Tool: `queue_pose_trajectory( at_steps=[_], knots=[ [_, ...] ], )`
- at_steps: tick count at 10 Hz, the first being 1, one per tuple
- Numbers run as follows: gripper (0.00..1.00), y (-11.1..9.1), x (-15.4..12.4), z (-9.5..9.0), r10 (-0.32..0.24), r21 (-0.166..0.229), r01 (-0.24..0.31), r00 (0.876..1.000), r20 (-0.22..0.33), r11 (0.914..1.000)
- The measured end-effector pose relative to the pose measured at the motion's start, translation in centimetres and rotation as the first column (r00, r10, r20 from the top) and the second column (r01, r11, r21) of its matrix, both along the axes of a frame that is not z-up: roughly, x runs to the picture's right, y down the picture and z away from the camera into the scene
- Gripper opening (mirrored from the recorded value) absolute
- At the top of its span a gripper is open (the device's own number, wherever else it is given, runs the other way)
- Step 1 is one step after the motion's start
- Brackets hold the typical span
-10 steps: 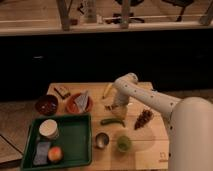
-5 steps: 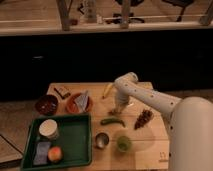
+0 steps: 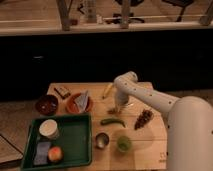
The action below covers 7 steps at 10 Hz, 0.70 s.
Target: Place fork in metal cup
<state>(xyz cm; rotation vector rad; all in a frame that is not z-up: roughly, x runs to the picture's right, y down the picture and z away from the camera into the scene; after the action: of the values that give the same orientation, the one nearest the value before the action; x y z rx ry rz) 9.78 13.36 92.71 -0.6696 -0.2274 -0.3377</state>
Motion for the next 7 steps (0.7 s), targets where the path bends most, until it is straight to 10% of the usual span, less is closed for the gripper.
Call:
queue_pose_trajectory(
  at_steps=[7],
  knots=[
    [0.00,-0.51,0.19,0.27,-0.007,-0.011,0.007,1.000,0.001,0.9999]
  ],
)
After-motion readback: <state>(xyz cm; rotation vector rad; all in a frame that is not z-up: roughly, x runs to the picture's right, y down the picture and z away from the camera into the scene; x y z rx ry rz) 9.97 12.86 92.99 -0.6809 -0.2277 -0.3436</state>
